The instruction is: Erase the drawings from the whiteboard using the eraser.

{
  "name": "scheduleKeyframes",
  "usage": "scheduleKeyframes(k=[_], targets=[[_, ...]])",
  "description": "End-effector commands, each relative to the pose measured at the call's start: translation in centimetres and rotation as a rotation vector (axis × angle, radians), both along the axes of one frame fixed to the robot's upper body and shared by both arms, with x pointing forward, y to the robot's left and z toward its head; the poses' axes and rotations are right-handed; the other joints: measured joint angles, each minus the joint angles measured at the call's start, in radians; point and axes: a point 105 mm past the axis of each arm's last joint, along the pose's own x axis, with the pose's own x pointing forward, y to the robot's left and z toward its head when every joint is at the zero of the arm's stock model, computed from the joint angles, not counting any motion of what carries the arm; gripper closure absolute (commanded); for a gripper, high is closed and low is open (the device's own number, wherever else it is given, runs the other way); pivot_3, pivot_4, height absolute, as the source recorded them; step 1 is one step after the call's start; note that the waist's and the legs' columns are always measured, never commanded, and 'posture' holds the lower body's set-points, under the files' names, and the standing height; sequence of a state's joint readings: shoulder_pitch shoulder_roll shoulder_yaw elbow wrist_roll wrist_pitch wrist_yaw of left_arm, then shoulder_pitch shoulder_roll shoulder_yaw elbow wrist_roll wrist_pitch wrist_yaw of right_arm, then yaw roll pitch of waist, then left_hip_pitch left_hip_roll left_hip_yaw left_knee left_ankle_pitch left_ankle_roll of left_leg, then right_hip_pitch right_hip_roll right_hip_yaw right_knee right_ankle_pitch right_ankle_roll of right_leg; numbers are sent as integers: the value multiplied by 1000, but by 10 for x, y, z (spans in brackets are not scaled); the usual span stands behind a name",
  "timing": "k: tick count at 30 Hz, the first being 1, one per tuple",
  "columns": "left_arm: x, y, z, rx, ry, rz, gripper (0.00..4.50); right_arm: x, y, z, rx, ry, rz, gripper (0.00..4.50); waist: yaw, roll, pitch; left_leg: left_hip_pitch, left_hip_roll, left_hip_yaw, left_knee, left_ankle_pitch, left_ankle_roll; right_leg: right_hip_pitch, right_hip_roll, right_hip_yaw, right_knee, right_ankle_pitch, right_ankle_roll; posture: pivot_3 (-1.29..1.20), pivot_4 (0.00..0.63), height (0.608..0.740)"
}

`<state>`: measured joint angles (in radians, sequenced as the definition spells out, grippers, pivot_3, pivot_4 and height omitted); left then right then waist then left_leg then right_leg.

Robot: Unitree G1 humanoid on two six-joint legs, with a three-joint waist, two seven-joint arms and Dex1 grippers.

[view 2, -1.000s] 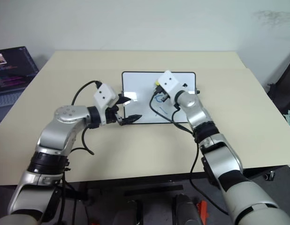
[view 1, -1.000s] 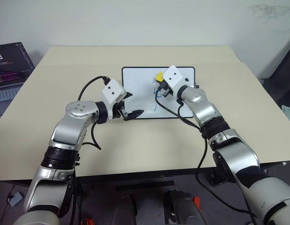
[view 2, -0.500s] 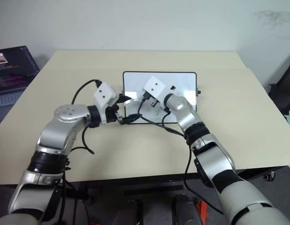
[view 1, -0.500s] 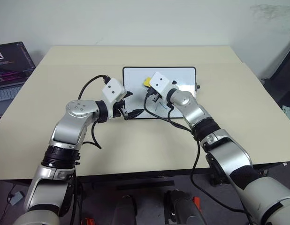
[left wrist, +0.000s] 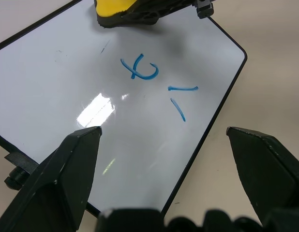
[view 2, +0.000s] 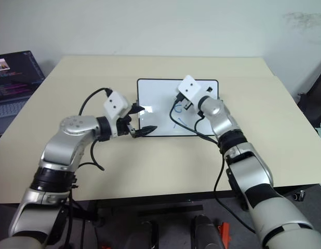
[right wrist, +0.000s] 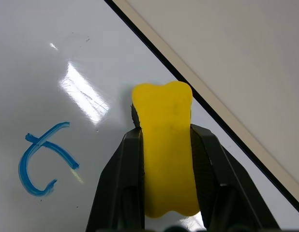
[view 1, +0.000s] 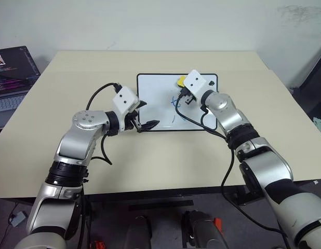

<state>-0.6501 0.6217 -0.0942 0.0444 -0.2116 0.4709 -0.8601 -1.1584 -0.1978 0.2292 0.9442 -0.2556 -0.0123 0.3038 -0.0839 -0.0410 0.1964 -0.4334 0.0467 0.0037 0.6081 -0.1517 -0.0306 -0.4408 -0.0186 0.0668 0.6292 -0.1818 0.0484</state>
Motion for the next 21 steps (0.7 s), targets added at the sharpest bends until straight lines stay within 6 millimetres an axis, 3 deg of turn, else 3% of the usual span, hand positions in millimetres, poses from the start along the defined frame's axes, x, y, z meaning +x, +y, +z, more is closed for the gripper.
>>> scheduleKeyframes(k=[1, 10, 21], targets=[[0, -3, 19, -3, -74, -13, 0, -6, 17, -4, -15, 4, 49, 3531, -2, 0, 0, 0, 0, 0, 0, 0, 0, 0, 0, 0, 0, 0, 0, 0, 150, 740], [0, 0, 17, -6, -69, -2, 0, -16, 41, -11, -43, 24, 139, 3531, -10, 0, 0, 0, 0, 0, 0, 0, 0, 0, 0, 0, 0, 0, 0, 0, 150, 740], [-1, 0, 16, -8, -68, 2, 0, -10, 26, -10, -54, 18, 84, 3531, -7, 0, 0, 0, 0, 0, 0, 0, 0, 0, 0, 0, 0, 0, 0, 0, 150, 740]])
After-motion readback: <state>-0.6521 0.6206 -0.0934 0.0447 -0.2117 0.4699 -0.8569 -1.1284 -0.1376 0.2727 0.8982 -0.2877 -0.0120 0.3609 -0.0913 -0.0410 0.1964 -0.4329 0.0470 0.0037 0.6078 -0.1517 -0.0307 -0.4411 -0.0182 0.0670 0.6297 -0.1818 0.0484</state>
